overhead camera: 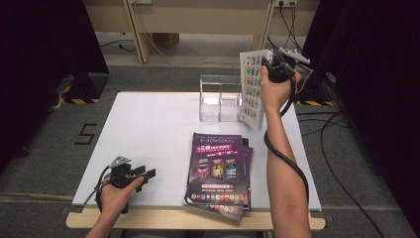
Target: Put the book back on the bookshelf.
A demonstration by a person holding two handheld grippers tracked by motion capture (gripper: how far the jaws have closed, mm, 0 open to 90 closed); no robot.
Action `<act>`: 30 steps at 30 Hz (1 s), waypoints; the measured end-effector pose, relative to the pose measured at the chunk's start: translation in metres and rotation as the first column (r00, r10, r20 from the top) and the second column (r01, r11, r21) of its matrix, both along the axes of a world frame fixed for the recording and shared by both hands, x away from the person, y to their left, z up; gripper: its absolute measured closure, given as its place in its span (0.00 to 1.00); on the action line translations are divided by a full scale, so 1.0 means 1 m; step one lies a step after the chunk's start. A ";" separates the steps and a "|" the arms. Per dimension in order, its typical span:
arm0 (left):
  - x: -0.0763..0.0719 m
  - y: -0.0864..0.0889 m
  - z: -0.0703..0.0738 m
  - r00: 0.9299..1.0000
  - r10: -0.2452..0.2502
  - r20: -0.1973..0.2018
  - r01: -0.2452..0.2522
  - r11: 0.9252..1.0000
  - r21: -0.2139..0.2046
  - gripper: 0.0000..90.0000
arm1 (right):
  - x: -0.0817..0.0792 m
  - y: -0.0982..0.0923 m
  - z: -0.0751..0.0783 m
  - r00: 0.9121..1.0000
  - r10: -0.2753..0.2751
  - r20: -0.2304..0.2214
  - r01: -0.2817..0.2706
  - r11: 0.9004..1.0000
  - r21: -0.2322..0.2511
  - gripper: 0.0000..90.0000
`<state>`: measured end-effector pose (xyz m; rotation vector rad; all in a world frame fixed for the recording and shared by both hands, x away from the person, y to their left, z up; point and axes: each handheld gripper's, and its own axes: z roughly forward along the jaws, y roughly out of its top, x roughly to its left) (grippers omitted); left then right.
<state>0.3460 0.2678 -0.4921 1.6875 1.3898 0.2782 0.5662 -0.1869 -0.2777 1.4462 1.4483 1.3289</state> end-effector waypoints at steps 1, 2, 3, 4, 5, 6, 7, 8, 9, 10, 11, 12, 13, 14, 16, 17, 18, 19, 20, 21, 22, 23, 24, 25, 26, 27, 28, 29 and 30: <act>0.000 0.000 0.000 1.000 -0.002 -0.002 0.002 1.000 0.001 0.50 | 0.000 0.000 0.000 1.000 0.001 0.004 -0.001 1.000 -0.009 0.82; 0.000 -0.001 0.000 1.000 -0.002 -0.002 0.002 1.000 0.002 0.50 | -0.001 0.001 0.000 1.000 0.002 0.007 -0.002 1.000 -0.009 0.82; 0.000 -0.001 0.000 1.000 -0.003 -0.003 0.003 1.000 0.003 0.50 | -0.002 0.001 -0.001 1.000 0.012 0.012 -0.011 1.000 -0.024 0.82; 0.000 -0.001 0.000 1.000 -0.006 -0.003 0.006 1.000 0.003 0.50 | -0.002 0.001 -0.001 1.000 0.019 0.013 -0.018 0.999 -0.027 0.82; -0.001 -0.001 -0.001 1.000 -0.007 -0.003 0.007 1.000 0.002 0.50 | -0.004 0.000 -0.002 0.999 0.026 0.018 -0.025 0.999 -0.036 0.82; -0.001 -0.002 -0.001 1.000 -0.006 -0.003 0.006 1.000 0.002 0.50 | -0.006 0.000 -0.002 0.999 0.031 0.023 -0.030 0.998 -0.047 0.82; -0.001 -0.001 -0.001 1.000 -0.006 -0.003 0.006 1.000 0.003 0.50 | -0.008 0.000 -0.003 0.999 0.041 0.023 -0.039 0.998 -0.055 0.82; -0.001 -0.001 -0.001 1.000 -0.005 -0.003 0.005 1.000 0.004 0.50 | -0.011 0.000 -0.003 0.999 0.044 0.023 -0.043 0.997 -0.067 0.82; -0.001 -0.001 -0.001 1.000 -0.003 -0.004 0.003 1.000 0.004 0.50 | -0.013 -0.001 -0.004 0.998 0.050 0.029 -0.048 0.996 -0.078 0.82; -0.002 -0.001 0.000 1.000 -0.003 -0.004 0.003 1.000 0.005 0.50 | -0.017 -0.002 -0.005 0.997 0.066 0.031 -0.063 0.993 -0.097 0.82; -0.002 -0.001 0.000 1.000 -0.004 -0.003 0.004 1.000 0.007 0.50 | -0.019 -0.002 -0.006 0.997 0.073 0.031 -0.069 0.992 -0.102 0.82; -0.002 -0.001 0.000 1.000 -0.005 -0.001 0.005 1.000 0.004 0.50 | -0.021 -0.003 -0.007 0.996 0.080 0.030 -0.076 0.991 -0.111 0.82; -0.002 -0.002 0.000 1.000 -0.006 -0.001 0.006 1.000 0.003 0.50 | -0.025 -0.004 -0.009 0.996 0.090 0.025 -0.086 0.989 -0.124 0.82; -0.002 -0.002 0.000 1.000 -0.005 -0.001 0.005 1.000 0.002 0.50 | -0.031 -0.007 -0.012 0.995 0.094 0.035 -0.088 0.987 -0.134 0.81; -0.002 -0.002 0.000 1.000 -0.005 0.000 0.005 1.000 0.000 0.50 | -0.037 -0.011 -0.013 0.995 0.097 0.035 -0.091 0.987 -0.129 0.81; -0.002 -0.003 0.000 1.000 -0.005 -0.002 0.005 1.000 0.002 0.50 | -0.040 -0.013 -0.014 0.994 0.100 0.039 -0.095 0.987 -0.130 0.81; -0.003 -0.003 -0.001 1.000 -0.005 -0.003 0.005 1.000 0.003 0.50 | -0.044 -0.015 -0.015 0.993 0.110 0.041 -0.103 0.986 -0.131 0.81; -0.003 -0.003 -0.001 1.000 -0.009 -0.003 0.009 1.000 0.004 0.50 | -0.047 -0.017 -0.015 0.993 0.114 0.039 -0.108 0.986 -0.129 0.81; -0.003 -0.004 0.000 1.000 -0.008 -0.006 0.008 1.000 0.004 0.50 | -0.052 -0.019 -0.016 0.992 0.119 0.035 -0.114 0.985 -0.133 0.81; -0.003 -0.004 0.000 1.000 -0.010 -0.005 0.010 1.000 0.003 0.50 | -0.055 -0.020 -0.018 0.992 0.124 0.037 -0.118 0.984 -0.134 0.81; -0.003 -0.005 0.000 1.000 -0.011 -0.004 0.011 1.000 0.004 0.50 | -0.060 -0.022 -0.019 0.991 0.127 0.035 -0.121 0.983 -0.140 0.81; -0.003 -0.005 0.000 1.000 -0.013 -0.003 0.013 1.000 0.005 0.50 | -0.062 -0.023 -0.020 0.991 0.129 0.036 -0.123 0.983 -0.139 0.81; -0.003 -0.005 0.000 1.000 -0.013 -0.003 0.013 1.000 0.003 0.50 | -0.065 -0.024 -0.020 0.991 0.131 0.037 -0.125 0.982 -0.141 0.81; -0.003 -0.005 0.000 1.000 -0.012 -0.001 0.012 1.000 0.001 0.50 | -0.069 -0.025 -0.022 0.991 0.131 0.035 -0.125 0.982 -0.139 0.81; -0.004 -0.005 0.001 1.000 -0.011 -0.001 0.011 1.000 0.003 0.50 | -0.073 -0.027 -0.023 0.991 0.133 0.034 -0.127 0.982 -0.141 0.81; -0.004 -0.005 0.001 1.000 -0.011 0.000 0.011 1.000 0.004 0.50 | -0.076 -0.028 -0.024 0.991 0.130 0.031 -0.125 0.982 -0.141 0.81; -0.004 -0.004 0.001 1.000 -0.011 0.001 0.011 1.000 0.004 0.50 | -0.079 -0.029 -0.025 0.991 0.127 0.031 -0.122 0.983 -0.140 0.81; -0.004 -0.004 0.001 1.000 -0.012 0.002 0.012 1.000 0.005 0.50 | -0.084 -0.031 -0.026 0.992 0.122 0.029 -0.117 0.982 -0.145 0.81; -0.004 -0.004 0.001 1.000 -0.012 0.002 0.012 1.000 0.005 0.50 | -0.087 -0.033 -0.028 0.992 0.121 0.026 -0.116 0.983 -0.142 0.81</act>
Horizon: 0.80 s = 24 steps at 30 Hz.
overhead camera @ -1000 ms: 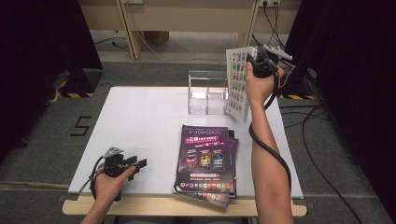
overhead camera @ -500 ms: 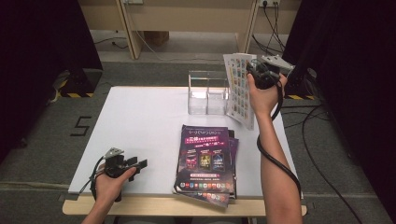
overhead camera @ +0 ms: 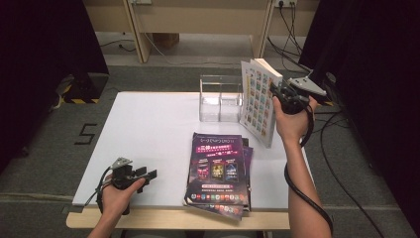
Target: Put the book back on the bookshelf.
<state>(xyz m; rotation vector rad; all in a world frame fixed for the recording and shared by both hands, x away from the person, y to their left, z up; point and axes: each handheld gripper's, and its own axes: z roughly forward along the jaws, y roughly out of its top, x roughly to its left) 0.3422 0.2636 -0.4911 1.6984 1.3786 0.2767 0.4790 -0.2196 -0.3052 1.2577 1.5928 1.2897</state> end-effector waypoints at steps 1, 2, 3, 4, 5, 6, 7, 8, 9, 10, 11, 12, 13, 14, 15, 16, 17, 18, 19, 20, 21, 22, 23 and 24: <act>0.000 0.000 0.000 1.000 0.001 -0.001 -0.001 1.000 -0.001 0.50 | -0.003 -0.001 -0.001 1.000 -0.001 -0.003 0.001 1.000 -0.001 0.81; 0.000 0.000 0.000 1.000 0.000 -0.001 0.000 1.000 -0.001 0.50 | -0.006 -0.003 -0.003 1.000 -0.003 -0.005 0.003 1.000 -0.006 0.81; 0.000 -0.001 0.000 1.000 0.000 -0.002 0.000 1.000 0.000 0.50 | -0.008 -0.005 -0.003 1.000 -0.004 -0.005 0.004 1.000 -0.007 0.81; 0.000 -0.001 0.000 1.000 0.002 -0.001 -0.002 1.000 -0.002 0.50 | -0.012 -0.006 -0.004 1.000 -0.005 -0.008 0.005 1.000 -0.013 0.81; 0.000 -0.002 0.000 1.000 0.000 -0.001 0.000 1.000 -0.002 0.50 | -0.015 -0.007 -0.005 1.000 -0.007 -0.015 0.007 1.000 -0.016 0.81; 0.000 -0.002 0.000 1.000 -0.001 -0.001 0.001 1.000 -0.002 0.50 | -0.020 -0.010 -0.007 1.000 -0.002 -0.020 0.002 1.000 -0.010 0.80; 0.000 -0.002 0.000 1.000 0.001 0.002 -0.001 1.000 -0.002 0.50 | -0.020 -0.010 -0.007 1.000 -0.002 -0.020 0.002 1.000 -0.010 0.80; 0.000 -0.002 0.000 1.000 0.000 0.003 0.000 1.000 -0.003 0.50 | -0.022 -0.010 -0.008 1.000 -0.003 -0.023 0.002 1.000 -0.011 0.80; 0.000 -0.002 0.001 1.000 -0.001 0.002 0.001 1.000 -0.003 0.50 | -0.025 -0.011 -0.009 1.000 -0.005 -0.025 0.004 1.000 -0.014 0.80; 0.000 -0.002 0.001 1.000 0.001 0.002 -0.001 1.000 -0.001 0.50 | -0.029 -0.012 -0.010 1.000 -0.006 -0.027 0.006 1.000 -0.016 0.79; 0.000 -0.002 0.001 1.000 0.003 0.004 -0.003 1.000 -0.004 0.50 | -0.032 -0.013 -0.011 1.000 -0.010 -0.027 0.009 1.000 -0.017 0.79; -0.001 -0.002 0.000 1.000 0.002 0.003 -0.002 1.000 -0.004 0.50 | -0.035 -0.014 -0.013 1.000 -0.016 -0.027 0.015 1.000 -0.020 0.79; -0.001 -0.002 0.000 1.000 0.002 0.003 -0.002 1.000 -0.004 0.50 | -0.038 -0.015 -0.014 1.000 -0.018 -0.026 0.017 1.000 -0.017 0.79; -0.001 -0.002 0.000 1.000 0.001 0.002 -0.001 1.000 -0.002 0.50 | -0.041 -0.016 -0.016 1.000 -0.018 -0.025 0.017 1.000 -0.013 0.79; -0.001 -0.002 0.001 1.000 0.001 0.002 -0.001 1.000 -0.002 0.50 | -0.044 -0.017 -0.018 0.999 -0.021 -0.029 0.021 1.000 -0.012 0.79; -0.001 -0.002 0.001 1.000 0.003 0.002 -0.003 1.000 -0.005 0.50 | -0.047 -0.018 -0.019 0.999 -0.022 -0.029 0.022 1.000 -0.014 0.79; -0.001 -0.002 0.001 1.000 0.003 0.003 -0.003 1.000 -0.004 0.50 | -0.049 -0.019 -0.021 0.999 -0.020 -0.028 0.019 1.000 -0.017 0.79; -0.001 -0.002 0.001 1.000 0.003 0.003 -0.003 1.000 -0.004 0.50 | -0.051 -0.020 -0.023 0.999 -0.021 -0.027 0.020 1.000 -0.016 0.79; -0.001 -0.002 0.001 1.000 0.003 0.003 -0.003 1.000 -0.004 0.50 | -0.053 -0.020 -0.023 0.999 -0.020 -0.031 0.020 1.000 -0.016 0.79; -0.001 -0.003 0.001 1.000 0.001 0.001 -0.001 1.000 -0.003 0.50 | -0.055 -0.021 -0.024 0.999 -0.021 -0.033 0.020 1.000 -0.021 0.79; -0.001 -0.003 0.001 1.000 -0.001 0.001 0.001 1.000 -0.001 0.50 | -0.056 -0.023 -0.025 0.999 -0.021 -0.031 0.020 1.000 -0.022 0.79; -0.001 -0.003 0.000 1.000 -0.003 0.000 0.003 1.000 0.000 0.50 | -0.057 -0.024 -0.026 0.999 -0.021 -0.027 0.021 1.000 -0.017 0.79; -0.001 -0.003 0.000 1.000 -0.004 0.000 0.004 1.000 0.000 0.50 | -0.058 -0.025 -0.026 0.999 -0.026 -0.029 0.026 1.000 -0.018 0.79; -0.001 -0.003 0.000 1.000 -0.004 -0.001 0.004 1.000 -0.002 0.50 | -0.058 -0.025 -0.025 0.999 -0.027 -0.031 0.026 0.999 -0.022 0.79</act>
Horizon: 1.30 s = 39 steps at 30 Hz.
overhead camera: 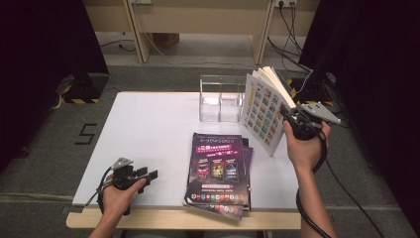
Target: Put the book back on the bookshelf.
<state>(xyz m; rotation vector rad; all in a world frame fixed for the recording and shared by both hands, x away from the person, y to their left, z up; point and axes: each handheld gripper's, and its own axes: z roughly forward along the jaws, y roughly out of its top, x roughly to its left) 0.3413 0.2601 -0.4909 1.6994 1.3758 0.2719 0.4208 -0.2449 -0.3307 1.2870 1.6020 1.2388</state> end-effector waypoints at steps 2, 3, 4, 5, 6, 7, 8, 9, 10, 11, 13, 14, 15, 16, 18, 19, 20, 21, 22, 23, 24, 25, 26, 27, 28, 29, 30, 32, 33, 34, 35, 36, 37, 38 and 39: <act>0.000 0.000 0.000 1.000 0.000 0.000 0.000 1.000 0.000 0.50 | -0.001 0.001 0.000 1.000 0.006 -0.005 -0.006 1.000 -0.001 0.78; 0.000 0.001 0.000 1.000 0.001 -0.001 -0.001 1.000 0.001 0.50 | 0.000 0.001 0.001 1.000 0.011 -0.004 -0.011 1.000 -0.005 0.78; 0.000 0.001 0.000 1.000 0.000 0.000 0.000 1.000 -0.001 0.50 | 0.000 0.001 0.001 1.000 0.013 -0.006 -0.013 1.000 -0.004 0.77; 0.000 0.001 0.000 1.000 0.003 0.000 -0.003 1.000 -0.003 0.50 | 0.000 0.001 0.002 1.000 0.012 -0.005 -0.012 1.000 -0.009 0.77; 0.000 0.001 0.000 1.000 0.004 0.000 -0.004 1.000 -0.003 0.50 | 0.000 0.001 0.002 1.000 0.014 -0.005 -0.014 1.000 -0.018 0.76; 0.000 0.001 -0.001 1.000 0.008 0.003 -0.008 1.000 -0.006 0.50 | 0.001 0.002 0.003 1.000 0.017 -0.009 -0.018 1.000 -0.014 0.76; 0.000 0.002 -0.001 1.000 0.009 0.002 -0.009 1.000 -0.007 0.50 | 0.002 0.002 0.003 1.000 0.019 -0.010 -0.019 1.000 -0.012 0.76; 0.000 0.002 0.000 1.000 0.008 0.000 -0.008 1.000 -0.005 0.50 | 0.002 0.002 0.003 1.000 0.017 -0.005 -0.017 1.000 -0.017 0.75; 0.000 0.002 0.000 1.000 0.007 -0.001 -0.007 1.000 -0.005 0.50 | 0.003 0.003 0.004 1.000 0.015 -0.007 -0.015 1.000 -0.022 0.75; 0.000 0.002 0.000 1.000 0.006 -0.001 -0.006 1.000 -0.004 0.50 | 0.004 0.003 0.004 1.000 0.014 -0.010 -0.014 1.000 -0.026 0.75; 0.001 0.002 -0.001 1.000 0.007 -0.002 -0.007 1.000 -0.003 0.50 | 0.006 0.003 0.005 1.000 0.013 -0.007 -0.013 1.000 -0.022 0.74; 0.001 0.002 -0.001 1.000 0.007 -0.003 -0.007 1.000 -0.003 0.50 | 0.007 0.003 0.007 1.000 0.013 -0.013 -0.013 1.000 -0.022 0.74; 0.001 0.002 -0.001 1.000 0.005 -0.004 -0.005 1.000 -0.004 0.50 | 0.010 0.003 0.008 1.000 0.017 -0.014 -0.018 1.000 -0.026 0.73; 0.001 0.002 -0.001 1.000 0.007 -0.003 -0.007 1.000 -0.003 0.50 | 0.011 0.004 0.009 1.000 0.019 -0.015 -0.019 0.999 -0.028 0.72; 0.001 0.002 -0.001 1.000 0.006 -0.002 -0.006 1.000 -0.005 0.50 | 0.013 0.005 0.011 1.000 0.026 -0.018 -0.026 0.999 -0.038 0.72; 0.001 0.002 -0.001 1.000 0.005 -0.001 -0.005 1.000 -0.007 0.50 | 0.015 0.006 0.012 1.000 0.025 -0.012 -0.025 0.999 -0.034 0.71; 0.001 0.002 -0.001 1.000 0.005 -0.001 -0.005 1.000 -0.007 0.50 | 0.016 0.006 0.013 1.000 0.026 -0.011 -0.026 0.999 -0.034 0.71; 0.001 0.003 -0.002 1.000 0.008 -0.001 -0.008 1.000 -0.008 0.50 | 0.017 0.007 0.014 1.000 0.024 -0.011 -0.024 0.999 -0.034 0.71; 0.001 0.003 -0.002 1.000 0.009 -0.002 -0.009 1.000 -0.009 0.50 | 0.018 0.007 0.014 1.000 0.022 -0.014 -0.022 0.999 -0.036 0.71; 0.001 0.003 -0.002 1.000 0.008 -0.002 -0.008 1.000 -0.008 0.50 | 0.020 0.008 0.015 1.000 0.022 -0.014 -0.023 0.999 -0.037 0.71; 0.001 0.003 -0.002 1.000 0.007 -0.001 -0.007 1.000 -0.007 0.50 | 0.021 0.008 0.016 0.999 0.023 -0.030 -0.024 0.999 -0.037 0.71; 0.001 0.003 -0.001 1.000 0.007 -0.001 -0.007 1.000 -0.007 0.50 | 0.023 0.008 0.016 0.999 0.026 -0.034 -0.028 0.999 -0.035 0.71; 0.001 0.003 -0.001 1.000 0.006 0.000 -0.006 1.000 -0.007 0.50 | 0.024 0.009 0.017 0.999 0.025 -0.031 -0.026 0.999 -0.034 0.71; 0.001 0.004 -0.001 1.000 0.006 0.002 -0.006 1.000 -0.006 0.50 | 0.024 0.009 0.018 0.999 0.025 -0.038 -0.027 0.999 -0.039 0.71; 0.001 0.004 -0.001 1.000 0.007 0.002 -0.007 1.000 -0.007 0.50 | 0.025 0.009 0.019 0.999 0.026 -0.042 -0.028 0.999 -0.037 0.71; 0.001 0.004 0.000 1.000 0.010 0.001 -0.010 1.000 -0.007 0.50 | 0.026 0.009 0.020 0.999 0.025 -0.044 -0.026 0.999 -0.035 0.72; 0.002 0.004 0.000 1.000 0.010 0.001 -0.010 1.000 -0.008 0.50 | 0.027 0.009 0.022 0.998 0.024 -0.051 -0.025 0.999 -0.037 0.72; 0.002 0.005 0.000 1.000 0.010 0.001 -0.010 1.000 -0.009 0.50 | 0.029 0.009 0.023 0.998 0.023 -0.062 -0.026 0.999 -0.039 0.73; 0.002 0.005 0.000 1.000 0.010 0.001 -0.010 1.000 -0.009 0.50 | 0.029 0.010 0.024 0.997 0.023 -0.070 -0.026 0.999 -0.038 0.73; 0.002 0.005 0.000 1.000 0.010 0.001 -0.010 1.000 -0.008 0.50 | 0.030 0.009 0.025 0.997 0.023 -0.074 -0.026 0.999 -0.042 0.73; 0.002 0.005 0.000 1.000 0.010 0.000 -0.010 1.000 -0.007 0.50 | 0.031 0.010 0.026 0.997 0.023 -0.079 -0.026 0.999 -0.036 0.73; 0.002 0.005 0.000 1.000 0.009 0.000 -0.009 1.000 -0.007 0.50 | 0.032 0.010 0.026 0.996 0.027 -0.080 -0.029 0.999 -0.030 0.74; 0.002 0.005 0.000 1.000 0.009 0.000 -0.009 1.000 -0.007 0.50 | 0.032 0.010 0.027 0.995 0.023 -0.092 -0.026 0.999 -0.028 0.74; 0.002 0.005 0.000 1.000 0.009 0.000 -0.009 1.000 -0.007 0.50 | 0.033 0.010 0.027 0.995 0.020 -0.097 -0.022 1.000 -0.020 0.74; 0.002 0.005 0.000 1.000 0.008 0.000 -0.008 1.000 -0.008 0.50 | 0.033 0.011 0.027 0.995 0.018 -0.099 -0.021 0.999 -0.025 0.74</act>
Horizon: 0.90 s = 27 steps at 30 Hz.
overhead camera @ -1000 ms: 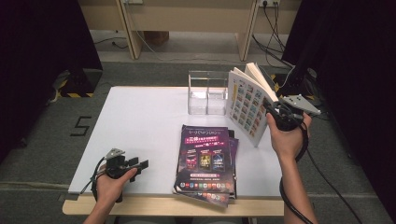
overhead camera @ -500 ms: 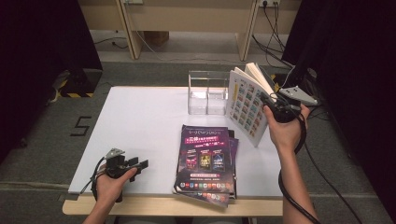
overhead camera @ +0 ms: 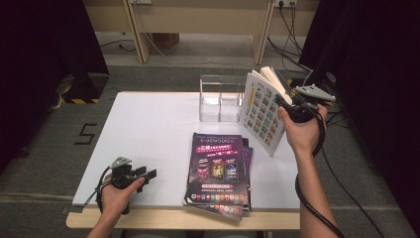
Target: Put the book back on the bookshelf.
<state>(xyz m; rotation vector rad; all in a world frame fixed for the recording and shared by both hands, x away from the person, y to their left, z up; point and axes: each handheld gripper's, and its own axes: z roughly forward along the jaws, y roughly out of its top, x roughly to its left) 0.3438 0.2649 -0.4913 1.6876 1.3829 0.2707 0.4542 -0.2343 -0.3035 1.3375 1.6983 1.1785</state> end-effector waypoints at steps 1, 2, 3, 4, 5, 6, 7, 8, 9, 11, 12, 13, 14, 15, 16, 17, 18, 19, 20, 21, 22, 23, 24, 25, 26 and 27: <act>0.000 0.000 0.000 1.000 0.001 -0.001 -0.001 1.000 0.002 0.50 | 0.001 0.000 0.000 1.000 -0.002 0.002 0.002 1.000 -0.006 0.74; 0.000 0.000 0.000 1.000 0.002 0.000 -0.002 1.000 0.001 0.50 | 0.001 0.001 0.000 1.000 -0.003 -0.004 0.003 1.000 -0.002 0.74; 0.000 0.000 0.001 1.000 0.001 0.002 -0.001 1.000 0.002 0.50 | 0.001 0.001 0.000 1.000 -0.002 -0.006 0.002 1.000 0.000 0.74; 0.000 0.001 0.001 1.000 0.003 0.003 -0.003 1.000 0.002 0.50 | 0.001 0.002 0.001 1.000 -0.002 -0.009 0.002 1.000 0.001 0.74; 0.000 0.001 0.001 1.000 0.005 0.004 -0.005 1.000 0.001 0.50 | 0.002 0.002 0.001 1.000 -0.002 -0.013 0.002 1.000 -0.001 0.74; 0.000 0.001 0.001 1.000 0.005 0.002 -0.005 1.000 0.001 0.50 | 0.003 0.002 0.001 1.000 -0.001 -0.015 0.000 1.000 -0.008 0.74; 0.000 0.001 0.001 1.000 0.004 0.002 -0.004 1.000 0.000 0.50 | 0.003 0.003 0.001 1.000 -0.002 -0.023 0.002 1.000 -0.008 0.74; 0.000 0.001 0.001 1.000 0.003 0.002 -0.003 1.000 0.001 0.50 | 0.005 0.004 0.001 1.000 -0.001 -0.025 0.001 1.000 -0.015 0.74; 0.000 0.001 0.001 1.000 0.002 0.002 -0.002 1.000 0.002 0.50 | 0.005 0.004 0.001 1.000 0.000 -0.031 -0.001 1.000 -0.021 0.74; 0.000 0.001 0.001 1.000 0.003 0.002 -0.003 1.000 0.001 0.50 | 0.006 0.005 0.002 0.999 0.003 -0.040 -0.003 1.000 -0.017 0.74; 0.000 0.001 0.001 1.000 0.002 0.002 -0.002 1.000 0.001 0.50 | 0.007 0.005 0.002 0.999 0.005 -0.040 -0.006 1.000 -0.021 0.74; 0.000 0.001 0.001 1.000 0.003 0.002 -0.003 1.000 0.000 0.50 | 0.008 0.005 0.002 0.999 0.006 -0.044 -0.007 1.000 -0.023 0.74; 0.000 0.001 0.001 1.000 0.003 0.002 -0.003 1.000 0.001 0.50 | 0.008 0.006 0.002 0.999 0.004 -0.051 -0.006 1.000 -0.027 0.74; 0.000 0.001 0.001 1.000 0.002 0.002 -0.002 1.000 0.002 0.50 | 0.009 0.006 0.002 0.998 0.003 -0.058 -0.005 0.999 -0.037 0.75; 0.000 0.000 0.000 1.000 0.001 0.001 -0.001 1.000 0.002 0.50 | 0.010 0.006 0.002 0.998 0.000 -0.067 -0.003 0.999 -0.038 0.75; 0.000 0.000 0.001 1.000 0.001 0.001 -0.001 1.000 0.002 0.50 | 0.011 0.007 0.001 0.997 0.002 -0.072 -0.005 0.999 -0.039 0.77; 0.000 0.000 0.001 1.000 0.000 0.002 0.000 1.000 0.004 0.50 | 0.012 0.007 0.001 0.997 -0.002 -0.080 -0.001 0.999 -0.043 0.78; 0.000 0.000 0.001 1.000 0.002 0.004 -0.002 1.000 0.005 0.50 | 0.012 0.007 0.002 0.997 -0.003 -0.081 -0.001 0.999 -0.048 0.80; 0.000 0.000 0.002 1.000 0.006 0.006 -0.006 1.000 -0.002 0.50 | 0.013 0.008 0.003 0.996 -0.004 -0.090 -0.001 0.999 -0.046 0.81; 0.000 0.001 0.002 1.000 0.006 0.007 -0.006 1.000 -0.003 0.50 | 0.013 0.008 0.003 0.996 -0.002 -0.092 -0.002 0.999 -0.048 0.81; 0.000 0.001 0.003 1.000 0.008 0.008 -0.008 1.000 -0.001 0.50 | 0.014 0.008 0.004 0.996 -0.005 -0.094 0.000 0.999 -0.052 0.82; 0.000 0.002 0.003 1.000 0.008 0.008 -0.008 1.000 -0.001 0.50 | 0.014 0.009 0.004 0.995 -0.009 -0.096 0.004 0.998 -0.056 0.82; 0.000 0.001 0.002 1.000 0.009 0.008 -0.009 1.000 -0.001 0.50 | 0.014 0.010 0.003 0.996 -0.012 -0.093 0.007 0.998 -0.055 0.82; 0.000 0.001 0.002 1.000 0.009 0.005 -0.009 1.000 0.001 0.50 | 0.013 0.010 0.003 0.996 -0.011 -0.089 0.006 0.998 -0.060 0.82; 0.000 0.001 0.002 1.000 0.008 0.004 -0.008 1.000 -0.001 0.50 | 0.013 0.010 0.003 0.996 -0.013 -0.088 0.008 0.998 -0.059 0.82; 0.000 0.001 0.001 1.000 0.004 0.003 -0.004 1.000 0.004 0.50 | 0.012 0.010 0.003 0.996 -0.013 -0.088 0.009 0.999 -0.053 0.82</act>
